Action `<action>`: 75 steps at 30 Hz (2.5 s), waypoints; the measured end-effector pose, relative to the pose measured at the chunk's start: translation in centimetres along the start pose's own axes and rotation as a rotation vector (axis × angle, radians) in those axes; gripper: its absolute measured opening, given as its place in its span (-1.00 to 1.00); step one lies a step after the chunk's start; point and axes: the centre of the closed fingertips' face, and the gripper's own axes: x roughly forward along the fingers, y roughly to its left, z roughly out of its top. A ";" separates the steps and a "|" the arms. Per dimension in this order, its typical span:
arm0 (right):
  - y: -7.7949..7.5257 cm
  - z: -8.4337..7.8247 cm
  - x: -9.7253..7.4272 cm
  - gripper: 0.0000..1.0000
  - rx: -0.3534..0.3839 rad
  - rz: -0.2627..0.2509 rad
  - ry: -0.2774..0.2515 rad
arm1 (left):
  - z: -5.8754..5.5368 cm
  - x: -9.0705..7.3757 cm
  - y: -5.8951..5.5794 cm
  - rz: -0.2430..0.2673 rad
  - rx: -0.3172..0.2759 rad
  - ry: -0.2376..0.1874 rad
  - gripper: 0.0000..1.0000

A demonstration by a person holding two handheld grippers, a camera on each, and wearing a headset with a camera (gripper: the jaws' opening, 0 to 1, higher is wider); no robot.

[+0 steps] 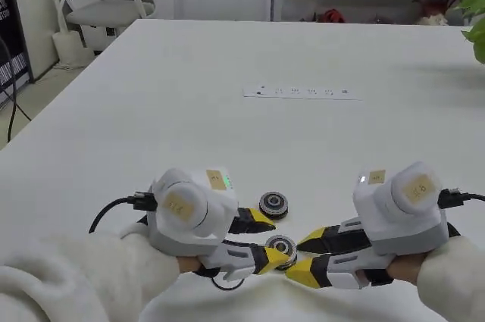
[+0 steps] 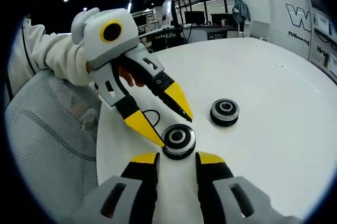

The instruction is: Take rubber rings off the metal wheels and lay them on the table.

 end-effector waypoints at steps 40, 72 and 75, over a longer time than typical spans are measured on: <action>-0.9 0.0 -0.2 -0.99 0.032 -0.014 -0.018 | -0.3 0.1 -0.1 0.005 -0.030 -0.022 -0.72; -1.6 0.5 -1.1 -1.00 0.467 0.035 -0.108 | -0.4 0.0 0.0 0.004 -0.027 -0.051 -0.73; -1.3 0.8 -1.2 -1.00 0.513 0.050 -0.128 | -0.4 0.0 0.0 0.002 -0.035 -0.059 -0.73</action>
